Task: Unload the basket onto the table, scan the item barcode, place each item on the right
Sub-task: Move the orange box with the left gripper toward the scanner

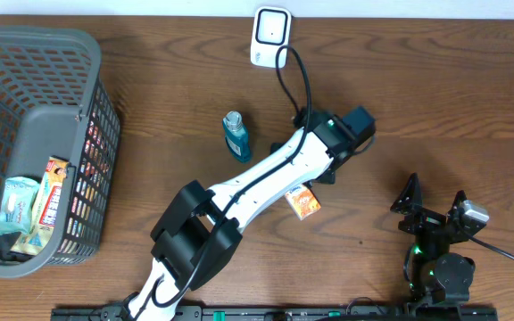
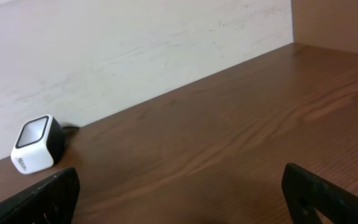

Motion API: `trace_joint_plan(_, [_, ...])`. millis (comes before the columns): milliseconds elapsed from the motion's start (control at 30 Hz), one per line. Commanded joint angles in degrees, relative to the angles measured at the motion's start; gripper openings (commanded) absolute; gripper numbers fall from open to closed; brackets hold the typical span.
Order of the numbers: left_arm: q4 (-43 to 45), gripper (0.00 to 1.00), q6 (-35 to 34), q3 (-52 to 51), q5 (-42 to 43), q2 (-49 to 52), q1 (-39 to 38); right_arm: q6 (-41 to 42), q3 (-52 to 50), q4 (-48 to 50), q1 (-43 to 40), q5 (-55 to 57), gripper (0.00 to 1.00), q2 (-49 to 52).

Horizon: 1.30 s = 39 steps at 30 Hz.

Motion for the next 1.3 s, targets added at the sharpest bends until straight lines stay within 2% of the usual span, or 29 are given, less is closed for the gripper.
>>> trace_joint_plan(0, [1.36, 0.88, -8.61, -5.31, -0.83, -0.72, 0.24, 0.17, -0.04, -0.26, -0.22, 0.09, 0.99, -0.26])
trace_joint_plan(67, [4.96, 0.89, -11.63, -8.48, 4.04, -0.72, 0.22, 0.17, -0.07, -0.26, -0.22, 0.09, 0.99, -0.26])
trace_joint_plan(167, [11.65, 0.96, -11.65, -10.56, 10.47, -0.72, 0.22, 0.17, -0.07, -0.26, -0.22, 0.09, 0.99, -0.26])
trace_joint_plan(267, [12.85, 0.99, -15.82, -10.64, 10.69, -0.72, 0.15, 0.17, -0.07, -0.26, -0.22, 0.09, 0.99, -0.26])
trace_joint_plan(467, [10.64, 0.98, -26.49, -10.73, 10.73, -0.72, 0.15, 0.17, -0.04, -0.26, -0.22, 0.09, 0.99, -0.26])
trace_joint_plan(633, [10.84, 0.98, -30.03, -13.11, 11.82, -0.70, 0.11, 0.17, -0.04, -0.26, -0.22, 0.09, 0.99, -0.26])
trace_joint_plan(867, [18.78, 1.00, -30.01, -19.54, 16.55, -0.70, 0.11, 0.17, -0.04, -0.26, -0.22, 0.09, 0.99, -0.26])
trace_joint_plan(967, [20.31, 0.63, -30.01, -19.98, 16.96, -0.70, 0.00, 0.17, -0.07, -0.26, -0.22, 0.09, 0.99, -0.26])
trace_joint_plan(1033, [20.76, 0.48, -30.01, -19.98, 16.96, -0.70, 0.00, 0.17, -0.07, -0.26, -0.22, 0.09, 0.99, -0.26])
trace_joint_plan(1133, [21.11, 0.34, -29.77, -19.98, 16.92, -0.70, 0.00, 0.17, -0.04, -0.26, -0.22, 0.09, 0.99, -0.28])
trace_joint_plan(1267, [22.03, 0.30, -26.49, -19.98, 14.64, -0.70, 0.02, 0.17, -0.04, -0.26, -0.22, 0.09, 0.99, -0.26])
